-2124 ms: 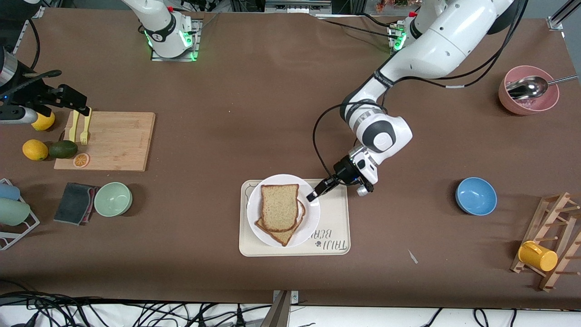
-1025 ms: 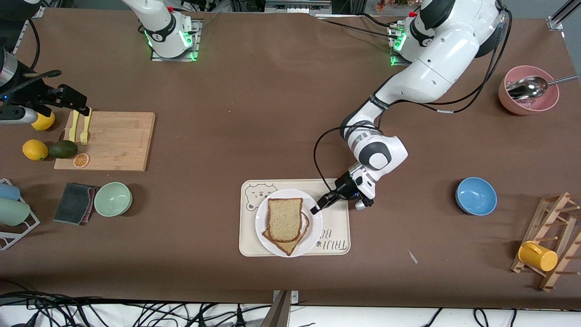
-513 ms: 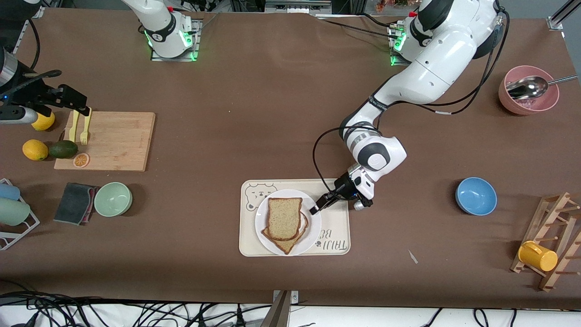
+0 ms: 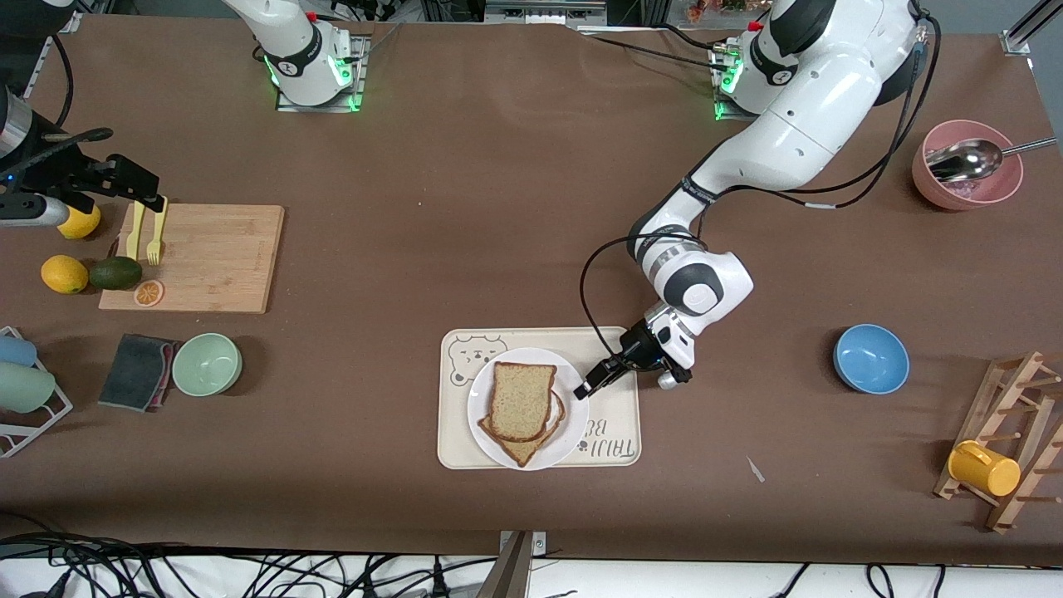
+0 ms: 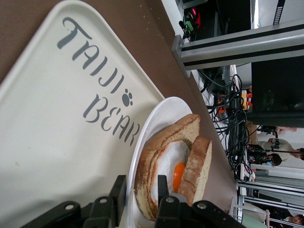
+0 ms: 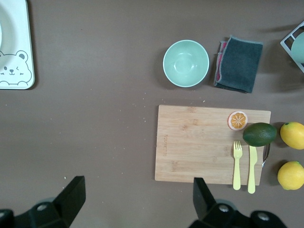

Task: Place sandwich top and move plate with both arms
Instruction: 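Adjust the plate on the tray and open the left gripper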

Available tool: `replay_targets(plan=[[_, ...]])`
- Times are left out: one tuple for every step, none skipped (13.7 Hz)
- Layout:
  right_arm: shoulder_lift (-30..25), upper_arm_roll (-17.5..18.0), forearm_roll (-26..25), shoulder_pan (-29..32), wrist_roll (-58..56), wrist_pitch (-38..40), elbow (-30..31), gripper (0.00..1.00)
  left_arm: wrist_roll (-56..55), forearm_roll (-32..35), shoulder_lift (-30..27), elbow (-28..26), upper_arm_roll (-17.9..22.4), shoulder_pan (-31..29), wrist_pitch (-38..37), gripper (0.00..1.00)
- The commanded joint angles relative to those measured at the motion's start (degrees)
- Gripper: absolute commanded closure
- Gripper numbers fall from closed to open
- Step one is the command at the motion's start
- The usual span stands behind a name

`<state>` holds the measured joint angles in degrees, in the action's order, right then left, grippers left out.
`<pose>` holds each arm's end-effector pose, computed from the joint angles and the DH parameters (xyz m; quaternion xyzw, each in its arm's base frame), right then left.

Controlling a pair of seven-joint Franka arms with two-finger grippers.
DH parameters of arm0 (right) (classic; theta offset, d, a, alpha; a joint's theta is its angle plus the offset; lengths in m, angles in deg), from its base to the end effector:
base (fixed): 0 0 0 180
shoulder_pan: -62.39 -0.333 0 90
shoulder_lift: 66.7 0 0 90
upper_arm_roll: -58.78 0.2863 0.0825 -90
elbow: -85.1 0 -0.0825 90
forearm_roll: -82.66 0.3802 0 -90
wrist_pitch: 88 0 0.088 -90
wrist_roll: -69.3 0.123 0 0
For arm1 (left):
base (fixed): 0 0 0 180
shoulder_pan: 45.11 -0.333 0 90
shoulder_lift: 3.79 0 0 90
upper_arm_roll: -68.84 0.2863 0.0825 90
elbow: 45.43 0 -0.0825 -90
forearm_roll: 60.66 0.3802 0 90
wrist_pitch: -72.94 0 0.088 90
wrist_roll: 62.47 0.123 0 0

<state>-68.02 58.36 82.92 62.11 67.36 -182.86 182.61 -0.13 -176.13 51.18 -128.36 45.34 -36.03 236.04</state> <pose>0.5479 -0.0008 0.5371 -0.9998 -0.0155 0.0116 0.0026 0.6209 -0.2986 0.1088 0.8240 0.2440 0.1765 0.4800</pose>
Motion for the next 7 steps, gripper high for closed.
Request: replay_targets(plan=[[0.18, 0.24, 0.36, 0.45, -0.17, 1.08, -1.01, 0.00, -0.38, 1.56, -5.74, -6.09, -0.85, -2.04, -0.42, 0.59], [0.18, 0.24, 0.36, 0.45, -0.17, 1.08, -1.09, 0.00, -0.56, 1.56, -6.97, -7.41, -0.85, -2.48, -0.42, 0.55], [0.18, 0.24, 0.36, 0.45, -0.17, 1.08, -1.09, 0.00, -0.65, 1.56, -7.77, -8.38, -1.03, -2.74, -0.42, 0.50], [0.18, 0.24, 0.36, 0.45, -0.17, 1.08, -1.09, 0.00, -1.26, 1.56, -8.30, -8.91, -1.46, -3.53, -0.42, 0.44], [0.18, 0.24, 0.36, 0.45, -0.17, 1.08, -1.01, 0.00, -1.87, 1.56, -8.65, -9.09, -2.08, -4.41, -0.42, 0.34], [0.18, 0.24, 0.36, 0.45, -0.17, 1.08, -1.09, 0.00, -2.05, 1.56, -8.65, -9.18, -2.60, -5.20, -0.42, 0.32], [0.18, 0.24, 0.36, 0.45, -0.17, 1.08, -1.09, 0.00, -2.05, 1.56, -8.65, -9.27, -3.04, -5.99, -0.42, 0.23]])
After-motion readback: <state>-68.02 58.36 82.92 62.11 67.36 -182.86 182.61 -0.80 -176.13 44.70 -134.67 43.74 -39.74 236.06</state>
